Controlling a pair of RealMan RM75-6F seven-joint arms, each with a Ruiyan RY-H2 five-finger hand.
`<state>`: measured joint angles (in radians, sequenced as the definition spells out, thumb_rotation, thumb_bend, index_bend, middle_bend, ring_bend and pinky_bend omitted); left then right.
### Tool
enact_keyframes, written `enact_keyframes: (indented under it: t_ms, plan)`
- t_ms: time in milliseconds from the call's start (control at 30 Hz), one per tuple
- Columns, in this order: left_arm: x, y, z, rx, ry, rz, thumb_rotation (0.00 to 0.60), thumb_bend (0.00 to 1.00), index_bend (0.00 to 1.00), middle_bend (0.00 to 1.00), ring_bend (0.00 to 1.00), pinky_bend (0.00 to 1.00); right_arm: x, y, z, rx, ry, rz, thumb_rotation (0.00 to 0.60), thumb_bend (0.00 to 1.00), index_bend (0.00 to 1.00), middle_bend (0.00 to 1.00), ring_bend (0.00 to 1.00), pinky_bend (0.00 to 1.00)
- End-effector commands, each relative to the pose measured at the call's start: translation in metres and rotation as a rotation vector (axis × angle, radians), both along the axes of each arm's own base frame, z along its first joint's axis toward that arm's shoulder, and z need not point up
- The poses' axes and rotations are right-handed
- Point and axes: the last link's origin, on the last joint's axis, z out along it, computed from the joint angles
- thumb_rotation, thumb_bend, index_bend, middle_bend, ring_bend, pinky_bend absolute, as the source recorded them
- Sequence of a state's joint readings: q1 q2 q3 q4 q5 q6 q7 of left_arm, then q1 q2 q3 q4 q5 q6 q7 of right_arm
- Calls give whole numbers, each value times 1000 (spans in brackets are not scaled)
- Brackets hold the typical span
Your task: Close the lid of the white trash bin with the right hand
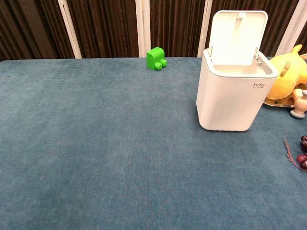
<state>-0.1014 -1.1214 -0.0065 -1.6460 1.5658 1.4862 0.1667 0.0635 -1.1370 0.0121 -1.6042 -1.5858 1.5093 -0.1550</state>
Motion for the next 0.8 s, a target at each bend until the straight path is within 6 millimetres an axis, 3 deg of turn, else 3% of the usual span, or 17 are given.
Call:
enact_keyframes:
  t_ms: [33,500,800]
  plan:
    - [0,0,1,3,-2,3,600,0,0,0,0,0,0,0,0,3,3,0,600,246,0,0,0,0]
    - [0,-2,1,6,-1,3,600,0,0,0,0,0,5,-1,-2,11,-8,3,600,247,0,0,0,0]
    - [-1,-1,4,11,-15,15,600,0,0,0,0,0,33,-29,11,-42,-105,26,600,247,0,0,0,0]
